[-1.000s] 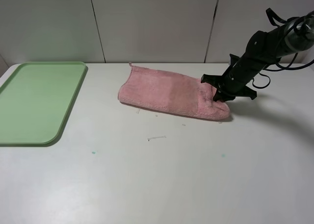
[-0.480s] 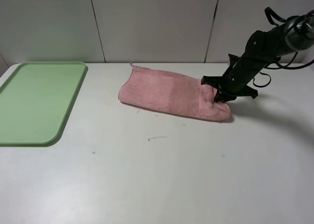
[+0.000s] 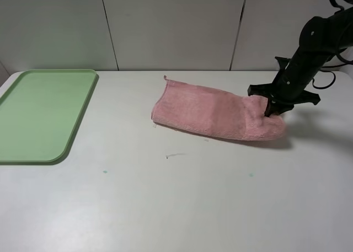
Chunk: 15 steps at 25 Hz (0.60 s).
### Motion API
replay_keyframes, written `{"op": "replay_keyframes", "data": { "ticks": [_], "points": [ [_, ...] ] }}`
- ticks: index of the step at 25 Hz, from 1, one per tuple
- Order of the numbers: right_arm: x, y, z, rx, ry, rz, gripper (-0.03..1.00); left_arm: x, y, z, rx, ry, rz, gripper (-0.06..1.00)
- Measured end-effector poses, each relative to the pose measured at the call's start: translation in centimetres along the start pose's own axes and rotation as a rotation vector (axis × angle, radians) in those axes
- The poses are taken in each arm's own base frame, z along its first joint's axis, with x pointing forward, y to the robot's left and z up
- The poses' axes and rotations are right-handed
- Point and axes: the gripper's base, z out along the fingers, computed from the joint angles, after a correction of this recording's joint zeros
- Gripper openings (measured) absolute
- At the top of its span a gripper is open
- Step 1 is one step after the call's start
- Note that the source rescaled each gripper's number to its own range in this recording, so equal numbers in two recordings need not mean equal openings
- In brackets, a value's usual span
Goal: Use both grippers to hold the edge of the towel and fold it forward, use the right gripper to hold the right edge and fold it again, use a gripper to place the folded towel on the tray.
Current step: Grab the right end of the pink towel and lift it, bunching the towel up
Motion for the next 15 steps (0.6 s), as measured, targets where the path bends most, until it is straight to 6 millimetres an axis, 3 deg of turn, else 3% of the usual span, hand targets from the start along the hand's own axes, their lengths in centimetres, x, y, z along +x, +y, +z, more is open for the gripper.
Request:
{"op": "replay_keyframes", "data": {
  "ticks": [15],
  "points": [
    [2.0,-5.7,-5.3,0.106,0.008,0.056,0.06,0.0,0.0,0.0,0.0,0.0,0.0,1.0]
  ]
}}
